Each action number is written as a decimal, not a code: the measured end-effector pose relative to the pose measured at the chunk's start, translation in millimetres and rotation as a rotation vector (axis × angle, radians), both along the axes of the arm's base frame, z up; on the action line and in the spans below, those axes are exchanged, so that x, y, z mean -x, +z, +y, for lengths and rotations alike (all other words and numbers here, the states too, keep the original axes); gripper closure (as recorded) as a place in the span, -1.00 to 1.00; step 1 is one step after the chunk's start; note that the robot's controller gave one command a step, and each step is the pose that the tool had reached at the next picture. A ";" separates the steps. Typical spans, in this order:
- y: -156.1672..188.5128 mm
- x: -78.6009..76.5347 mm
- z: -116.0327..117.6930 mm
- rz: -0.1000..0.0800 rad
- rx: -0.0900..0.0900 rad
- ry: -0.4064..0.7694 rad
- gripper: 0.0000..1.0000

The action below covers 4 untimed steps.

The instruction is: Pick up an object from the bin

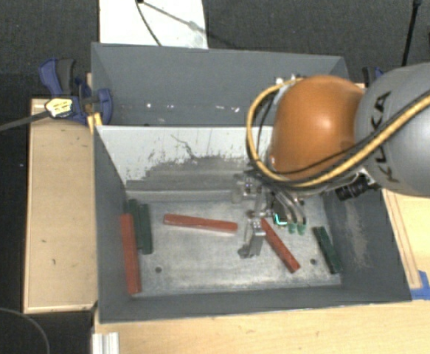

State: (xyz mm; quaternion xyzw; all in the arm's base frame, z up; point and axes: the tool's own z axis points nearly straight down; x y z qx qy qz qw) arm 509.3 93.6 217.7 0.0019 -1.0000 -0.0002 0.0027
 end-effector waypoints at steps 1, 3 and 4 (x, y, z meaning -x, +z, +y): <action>-115.8 -47.7 35.1 0.000 0.000 -0.041 -1.00; -147.3 -39.5 71.2 -0.004 0.000 -0.066 1.00; 8.3 -68.0 123.7 -0.017 -0.005 -0.025 1.00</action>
Offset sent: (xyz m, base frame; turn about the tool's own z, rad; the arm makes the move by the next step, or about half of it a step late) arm 0.0482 0.0339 -0.1117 0.0432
